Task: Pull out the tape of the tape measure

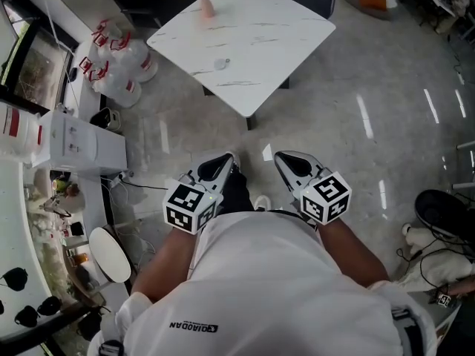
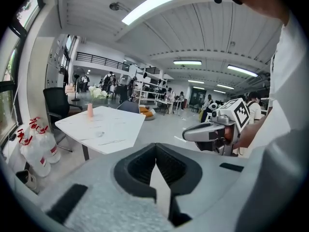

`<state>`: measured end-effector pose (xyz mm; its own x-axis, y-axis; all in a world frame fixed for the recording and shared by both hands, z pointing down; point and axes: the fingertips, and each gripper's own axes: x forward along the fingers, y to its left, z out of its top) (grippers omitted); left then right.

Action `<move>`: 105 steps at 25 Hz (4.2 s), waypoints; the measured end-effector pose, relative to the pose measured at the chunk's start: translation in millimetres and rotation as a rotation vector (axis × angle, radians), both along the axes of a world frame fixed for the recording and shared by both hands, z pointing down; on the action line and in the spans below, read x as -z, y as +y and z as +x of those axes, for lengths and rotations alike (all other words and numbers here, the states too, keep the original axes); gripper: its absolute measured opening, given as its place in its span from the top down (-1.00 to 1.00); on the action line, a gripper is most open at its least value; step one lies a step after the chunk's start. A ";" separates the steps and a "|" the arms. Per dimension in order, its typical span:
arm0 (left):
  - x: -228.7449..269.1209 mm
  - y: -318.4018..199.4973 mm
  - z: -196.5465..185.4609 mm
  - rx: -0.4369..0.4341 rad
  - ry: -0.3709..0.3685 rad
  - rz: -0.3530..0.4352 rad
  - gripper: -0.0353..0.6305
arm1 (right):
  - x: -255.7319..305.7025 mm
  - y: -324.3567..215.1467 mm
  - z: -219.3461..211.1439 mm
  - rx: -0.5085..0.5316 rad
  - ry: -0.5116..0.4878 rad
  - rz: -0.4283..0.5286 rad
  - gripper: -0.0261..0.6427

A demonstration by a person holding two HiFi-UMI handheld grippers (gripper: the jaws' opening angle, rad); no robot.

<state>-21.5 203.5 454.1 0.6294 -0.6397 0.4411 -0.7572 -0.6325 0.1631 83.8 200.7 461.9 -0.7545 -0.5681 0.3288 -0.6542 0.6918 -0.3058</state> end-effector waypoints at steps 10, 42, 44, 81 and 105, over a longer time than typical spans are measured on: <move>-1.7 -41.1 0.3 -0.029 0.005 0.013 0.87 | -3.9 -34.1 0.3 -0.031 0.012 0.001 0.90; -7.2 -332.7 -101.1 -0.120 -0.003 0.036 0.87 | 4.8 -306.5 -90.9 -0.118 0.106 -0.026 0.90; -10.1 -337.1 -101.4 -0.120 -0.003 0.025 0.87 | 4.1 -309.9 -90.2 -0.120 0.108 -0.029 0.90; -18.0 -373.0 -72.4 0.048 -0.215 0.085 0.42 | 0.4 -364.6 -50.6 0.070 0.059 -0.013 0.90; -149.4 -401.6 -74.7 -0.187 -0.445 -0.107 0.33 | -26.3 -365.4 -40.8 0.039 0.084 -0.077 0.90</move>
